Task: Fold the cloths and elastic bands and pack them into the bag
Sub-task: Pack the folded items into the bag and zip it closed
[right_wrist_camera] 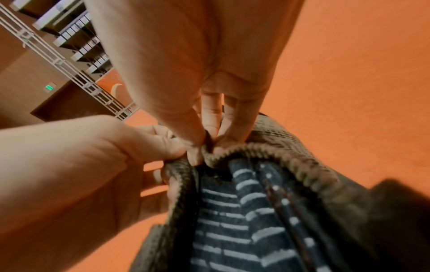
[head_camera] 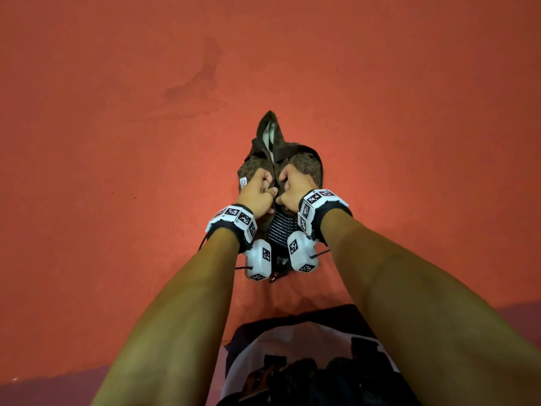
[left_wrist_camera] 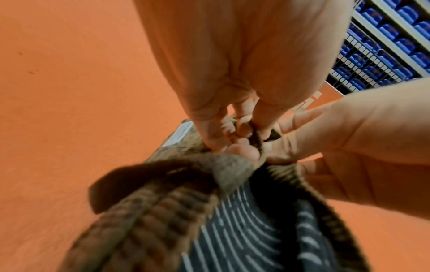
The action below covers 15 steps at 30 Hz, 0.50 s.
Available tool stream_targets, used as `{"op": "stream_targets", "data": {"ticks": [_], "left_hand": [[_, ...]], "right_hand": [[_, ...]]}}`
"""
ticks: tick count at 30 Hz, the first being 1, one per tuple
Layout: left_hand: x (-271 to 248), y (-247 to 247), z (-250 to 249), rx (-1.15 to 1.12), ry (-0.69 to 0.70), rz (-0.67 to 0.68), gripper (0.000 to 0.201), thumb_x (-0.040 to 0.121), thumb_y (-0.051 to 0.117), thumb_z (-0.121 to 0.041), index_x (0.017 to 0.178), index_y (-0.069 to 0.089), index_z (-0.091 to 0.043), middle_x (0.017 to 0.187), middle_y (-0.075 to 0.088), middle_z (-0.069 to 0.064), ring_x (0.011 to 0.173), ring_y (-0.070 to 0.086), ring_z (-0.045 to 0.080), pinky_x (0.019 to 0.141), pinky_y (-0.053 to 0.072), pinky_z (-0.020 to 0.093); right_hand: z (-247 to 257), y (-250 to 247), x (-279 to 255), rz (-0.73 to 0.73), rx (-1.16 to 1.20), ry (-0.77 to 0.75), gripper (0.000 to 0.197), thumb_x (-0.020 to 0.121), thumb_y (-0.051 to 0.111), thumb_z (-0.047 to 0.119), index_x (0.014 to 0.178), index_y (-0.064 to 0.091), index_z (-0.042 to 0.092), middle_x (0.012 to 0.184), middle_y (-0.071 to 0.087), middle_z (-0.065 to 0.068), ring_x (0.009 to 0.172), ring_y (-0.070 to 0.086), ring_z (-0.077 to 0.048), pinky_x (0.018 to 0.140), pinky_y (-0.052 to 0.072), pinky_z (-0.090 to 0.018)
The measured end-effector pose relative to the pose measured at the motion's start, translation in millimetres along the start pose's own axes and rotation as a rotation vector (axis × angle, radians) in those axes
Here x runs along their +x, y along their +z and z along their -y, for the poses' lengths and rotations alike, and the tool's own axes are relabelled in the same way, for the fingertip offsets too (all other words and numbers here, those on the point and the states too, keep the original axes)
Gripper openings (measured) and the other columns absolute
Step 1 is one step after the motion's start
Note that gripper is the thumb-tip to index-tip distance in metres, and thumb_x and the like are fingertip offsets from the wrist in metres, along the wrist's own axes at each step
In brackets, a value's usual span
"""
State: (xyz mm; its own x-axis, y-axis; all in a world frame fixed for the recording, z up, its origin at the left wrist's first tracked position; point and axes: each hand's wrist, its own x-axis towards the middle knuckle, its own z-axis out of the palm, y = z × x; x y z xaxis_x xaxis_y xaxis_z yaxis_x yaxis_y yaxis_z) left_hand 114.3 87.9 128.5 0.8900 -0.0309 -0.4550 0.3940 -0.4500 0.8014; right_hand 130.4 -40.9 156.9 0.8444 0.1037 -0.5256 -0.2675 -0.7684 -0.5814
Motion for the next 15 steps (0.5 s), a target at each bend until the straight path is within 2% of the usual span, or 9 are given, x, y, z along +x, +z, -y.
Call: {"op": "stream_targets", "data": {"ticks": [4, 7, 9, 11, 13, 15], "left_hand": [[2, 9, 8, -0.022, -0.061, 0.048, 0.028, 0.098, 0.050, -0.006, 0.088, 0.038, -0.029, 0.069, 0.037, -0.004, 0.057, 0.048, 0.011, 0.073, 0.061, 0.050], [1, 18, 13, -0.036, -0.095, 0.067, 0.029, 0.098, 0.052, -0.008, 0.087, 0.038, -0.031, 0.068, 0.038, -0.006, 0.050, 0.051, 0.008, 0.074, 0.060, 0.056], [0, 21, 13, -0.036, -0.108, 0.063, 0.029, 0.098, 0.054, -0.008, 0.087, 0.038, -0.031, 0.070, 0.038, -0.006, 0.052, 0.052, 0.011, 0.074, 0.060, 0.056], [1, 23, 13, -0.026, -0.115, 0.053, 0.030, 0.098, 0.054, -0.009, 0.086, 0.037, -0.031, 0.071, 0.039, -0.005, 0.053, 0.054, 0.013, 0.073, 0.060, 0.056], [2, 22, 12, 0.010, -0.116, 0.041, 0.027, 0.098, 0.055, -0.011, 0.088, 0.036, -0.029, 0.070, 0.041, -0.005, 0.051, 0.057, 0.015, 0.071, 0.060, 0.055], [2, 22, 12, 0.028, -0.122, 0.030, 0.023, 0.098, 0.056, -0.012, 0.094, 0.037, -0.024, 0.070, 0.042, -0.005, 0.050, 0.058, 0.015, 0.071, 0.060, 0.054]], "right_hand": [[-23, 21, 4, -0.045, 0.096, 0.098, 0.033, 0.078, 0.056, 0.008, 0.101, 0.043, 0.026, 0.086, 0.067, -0.006, 0.071, 0.068, -0.026, 0.069, 0.060, -0.045], [-37, 27, 1, -0.111, 0.159, 0.150, 0.030, 0.077, 0.052, 0.010, 0.100, 0.044, 0.027, 0.085, 0.068, -0.005, 0.074, 0.067, -0.025, 0.071, 0.058, -0.041], [-39, 22, -2, -0.121, 0.168, 0.176, 0.030, 0.080, 0.059, 0.010, 0.103, 0.043, 0.022, 0.089, 0.067, -0.005, 0.080, 0.065, -0.025, 0.065, 0.051, -0.033], [-41, 14, -2, -0.102, 0.211, 0.267, 0.046, 0.076, 0.078, 0.015, 0.107, 0.043, 0.016, 0.098, 0.063, -0.007, 0.085, 0.061, -0.025, 0.055, 0.039, -0.029], [-44, 7, -3, -0.055, 0.221, 0.360, 0.062, 0.070, 0.087, 0.026, 0.114, 0.046, 0.012, 0.103, 0.058, -0.006, 0.087, 0.054, -0.022, 0.050, 0.031, -0.027], [-46, 4, -7, 0.028, 0.179, 0.386, 0.058, 0.066, 0.087, 0.041, 0.103, 0.052, 0.015, 0.096, 0.057, -0.002, 0.086, 0.055, -0.022, 0.051, 0.031, -0.027]]}}
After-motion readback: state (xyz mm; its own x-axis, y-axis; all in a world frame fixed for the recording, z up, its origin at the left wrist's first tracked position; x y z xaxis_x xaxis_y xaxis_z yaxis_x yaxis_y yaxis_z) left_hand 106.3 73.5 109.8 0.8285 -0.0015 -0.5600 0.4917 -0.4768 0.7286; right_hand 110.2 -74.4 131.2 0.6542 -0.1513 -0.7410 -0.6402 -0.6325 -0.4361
